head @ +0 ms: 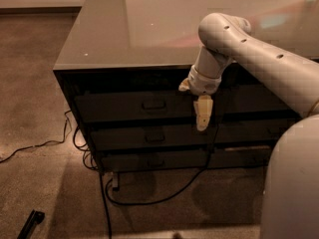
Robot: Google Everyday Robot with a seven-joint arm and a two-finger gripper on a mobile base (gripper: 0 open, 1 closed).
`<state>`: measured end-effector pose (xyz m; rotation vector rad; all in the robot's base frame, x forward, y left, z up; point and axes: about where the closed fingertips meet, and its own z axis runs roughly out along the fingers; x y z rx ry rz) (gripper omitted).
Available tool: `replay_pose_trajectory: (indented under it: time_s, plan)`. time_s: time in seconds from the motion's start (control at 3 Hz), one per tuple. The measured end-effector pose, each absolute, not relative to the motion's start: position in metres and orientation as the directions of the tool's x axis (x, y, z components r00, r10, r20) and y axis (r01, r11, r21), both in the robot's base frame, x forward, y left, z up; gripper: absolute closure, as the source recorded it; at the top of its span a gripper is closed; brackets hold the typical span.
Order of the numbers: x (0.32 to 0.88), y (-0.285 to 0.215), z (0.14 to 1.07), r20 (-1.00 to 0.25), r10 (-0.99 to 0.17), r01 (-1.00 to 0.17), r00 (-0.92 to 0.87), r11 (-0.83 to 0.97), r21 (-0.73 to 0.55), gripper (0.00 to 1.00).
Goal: Open top drawer
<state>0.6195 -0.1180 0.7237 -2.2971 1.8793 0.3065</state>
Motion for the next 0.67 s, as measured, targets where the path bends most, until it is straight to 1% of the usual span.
replay_pose_trajectory:
  time_s: [0.33,0.67]
  plan:
    - [0.6202,-0.1165,0.7191,-0.29,-0.943,-0.985,0.166,-0.172,-0.005,0.0]
    - [0.6193,-0.1134,0.7104,-0.32,-0.941,-0.994,0.111,-0.107,-0.028,0.0]
